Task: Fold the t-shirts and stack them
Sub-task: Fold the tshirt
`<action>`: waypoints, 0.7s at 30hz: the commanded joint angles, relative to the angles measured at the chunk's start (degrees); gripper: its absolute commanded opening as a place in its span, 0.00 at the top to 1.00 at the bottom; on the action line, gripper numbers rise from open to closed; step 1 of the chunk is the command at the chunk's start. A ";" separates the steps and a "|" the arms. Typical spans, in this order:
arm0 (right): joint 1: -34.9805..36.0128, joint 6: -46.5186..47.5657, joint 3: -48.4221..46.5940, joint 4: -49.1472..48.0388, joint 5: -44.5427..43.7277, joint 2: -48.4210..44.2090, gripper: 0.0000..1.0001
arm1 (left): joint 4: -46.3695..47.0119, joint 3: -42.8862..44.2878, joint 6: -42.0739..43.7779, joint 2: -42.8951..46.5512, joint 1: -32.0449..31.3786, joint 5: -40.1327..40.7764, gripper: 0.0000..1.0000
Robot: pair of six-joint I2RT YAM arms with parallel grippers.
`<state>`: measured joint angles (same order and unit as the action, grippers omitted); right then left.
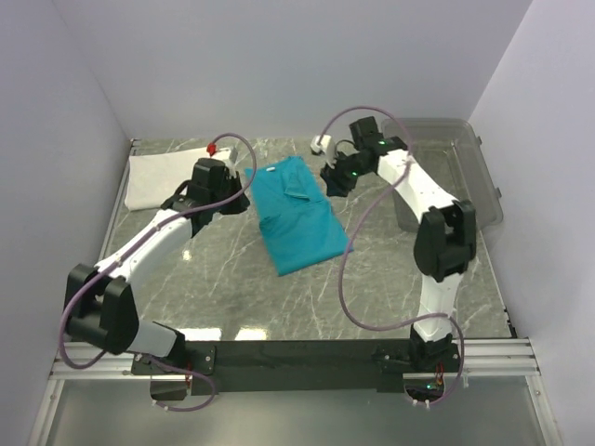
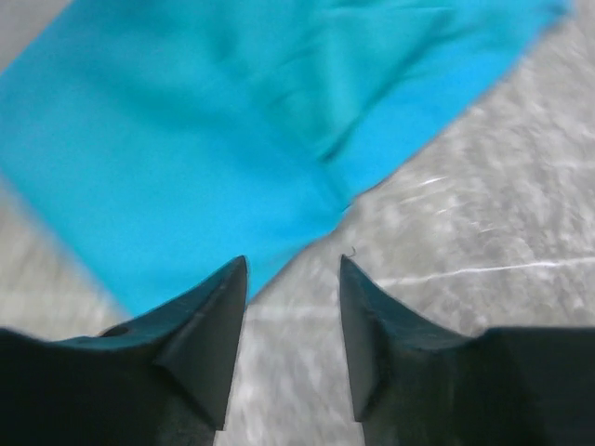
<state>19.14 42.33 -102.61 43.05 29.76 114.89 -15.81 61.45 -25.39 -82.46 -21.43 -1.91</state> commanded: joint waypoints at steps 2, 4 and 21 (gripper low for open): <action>-1.29 23.64 10.45 16.00 13.83 -7.65 0.51 | -3.17 -4.66 3.14 3.17 -0.98 -14.47 0.96; -1.29 32.27 16.36 16.90 12.44 -11.85 0.47 | -5.88 -6.07 3.68 4.40 -4.48 -14.53 0.90; -0.24 36.07 31.33 3.89 1.09 -11.71 0.34 | 2.37 -12.94 0.60 -1.29 -23.66 -5.39 0.50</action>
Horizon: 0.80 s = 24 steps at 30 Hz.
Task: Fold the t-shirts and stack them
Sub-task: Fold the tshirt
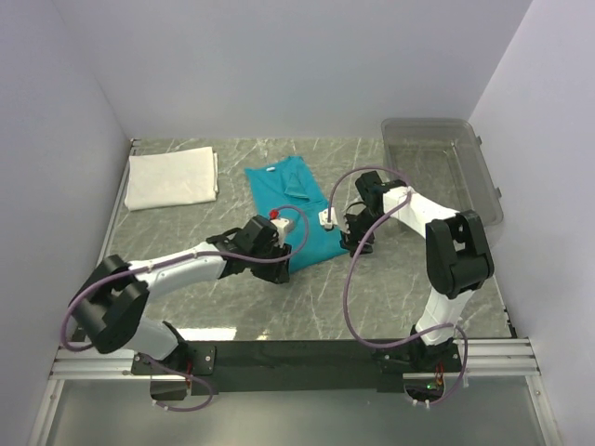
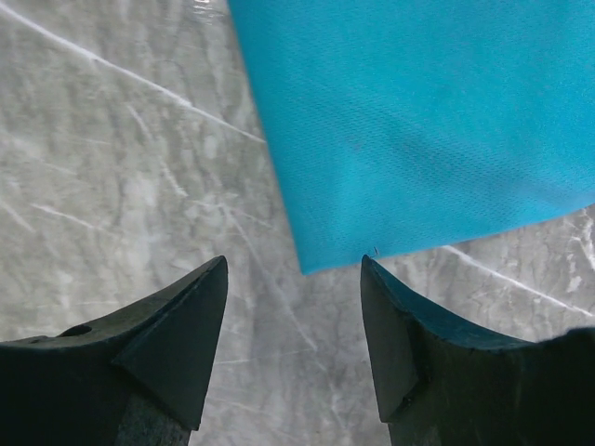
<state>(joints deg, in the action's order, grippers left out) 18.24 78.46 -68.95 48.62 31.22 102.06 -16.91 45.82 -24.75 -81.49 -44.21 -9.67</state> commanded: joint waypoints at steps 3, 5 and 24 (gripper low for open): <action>0.92 -0.50 -2.68 -1.95 -0.37 1.56 0.34 | 2.85 4.18 0.05 -5.25 -0.97 4.65 0.51; 1.18 -0.76 -3.12 -1.78 -0.37 1.74 0.34 | 2.14 4.80 -0.38 -6.65 -0.97 6.15 0.51; 1.89 -4.36 -3.39 -2.83 -5.21 5.08 0.38 | 4.60 5.51 -4.43 -13.07 -0.88 5.98 0.86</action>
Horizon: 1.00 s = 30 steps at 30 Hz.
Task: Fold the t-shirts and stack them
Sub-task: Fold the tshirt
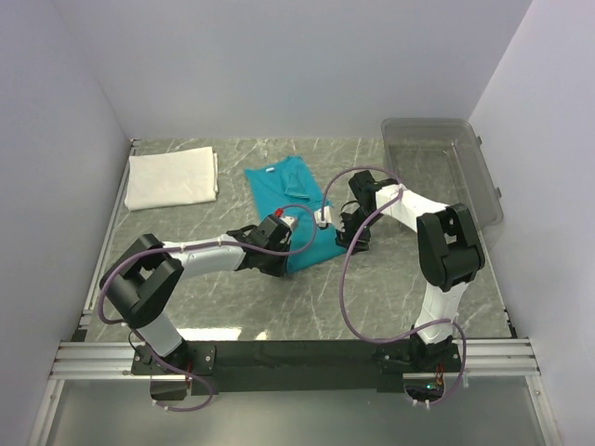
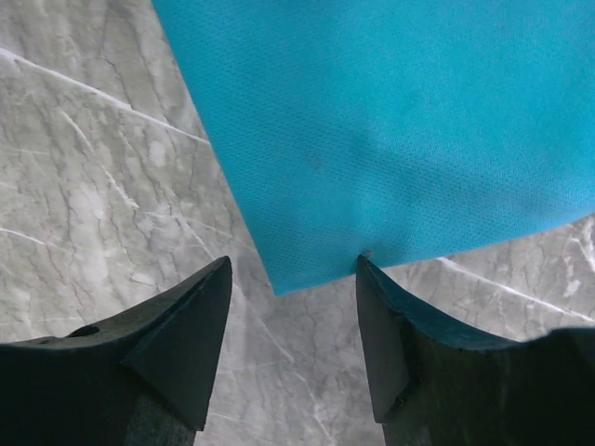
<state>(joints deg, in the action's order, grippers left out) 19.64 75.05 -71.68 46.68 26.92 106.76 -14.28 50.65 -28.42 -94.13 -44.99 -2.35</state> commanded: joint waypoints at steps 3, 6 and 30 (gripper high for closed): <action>0.84 -3.06 -0.13 -1.76 -1.34 0.90 0.44 | 2.15 0.41 -0.58 -0.27 -0.10 -2.22 0.94; 1.37 -5.25 0.66 -3.60 -2.04 1.08 0.53 | 2.42 0.15 -0.32 0.69 0.17 -2.75 0.99; -1.27 -6.92 1.29 14.58 10.08 -12.36 1.00 | -2.05 -7.59 -2.51 19.50 2.80 -21.29 0.99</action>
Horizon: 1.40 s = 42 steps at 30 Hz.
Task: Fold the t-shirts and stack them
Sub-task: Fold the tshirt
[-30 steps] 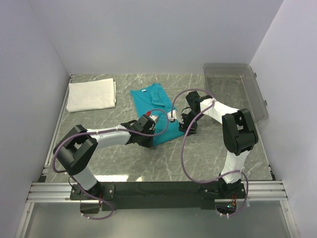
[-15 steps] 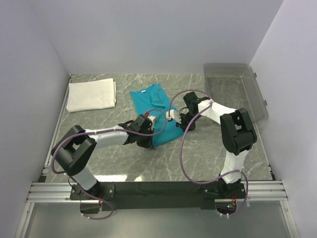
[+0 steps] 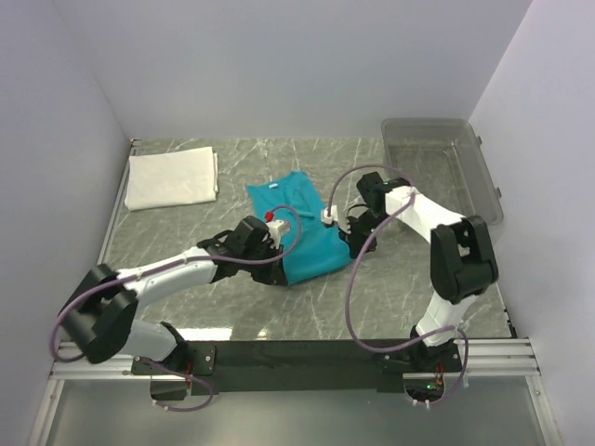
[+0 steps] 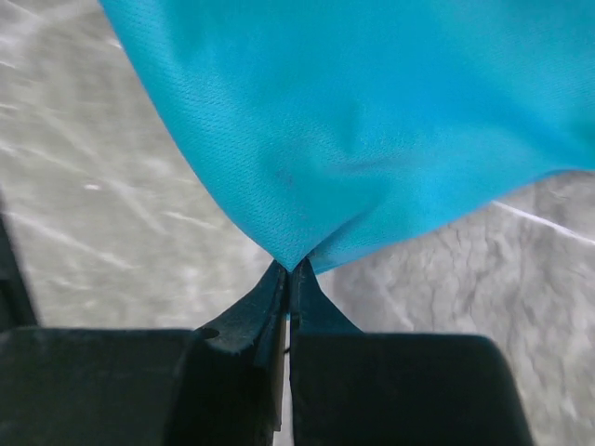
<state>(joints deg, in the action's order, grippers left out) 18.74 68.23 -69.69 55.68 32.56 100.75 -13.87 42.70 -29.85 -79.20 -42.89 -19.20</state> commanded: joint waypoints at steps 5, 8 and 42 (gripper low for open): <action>-0.81 -5.99 -8.34 7.25 6.99 -4.88 1.00 | -3.19 2.03 -0.65 7.65 9.91 -7.33 0.99; -0.81 -10.21 -16.77 7.95 8.04 0.40 1.00 | -2.92 5.44 1.01 4.86 17.22 -9.27 0.99; 1.82 -53.81 -58.54 -25.08 -1.09 34.86 1.00 | 5.43 37.02 1.99 -31.19 36.12 -10.78 0.99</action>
<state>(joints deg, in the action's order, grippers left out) 19.66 18.85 -125.64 37.23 33.50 134.98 -11.25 76.88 -26.74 -110.69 -7.27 -31.31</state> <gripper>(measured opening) 0.019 0.013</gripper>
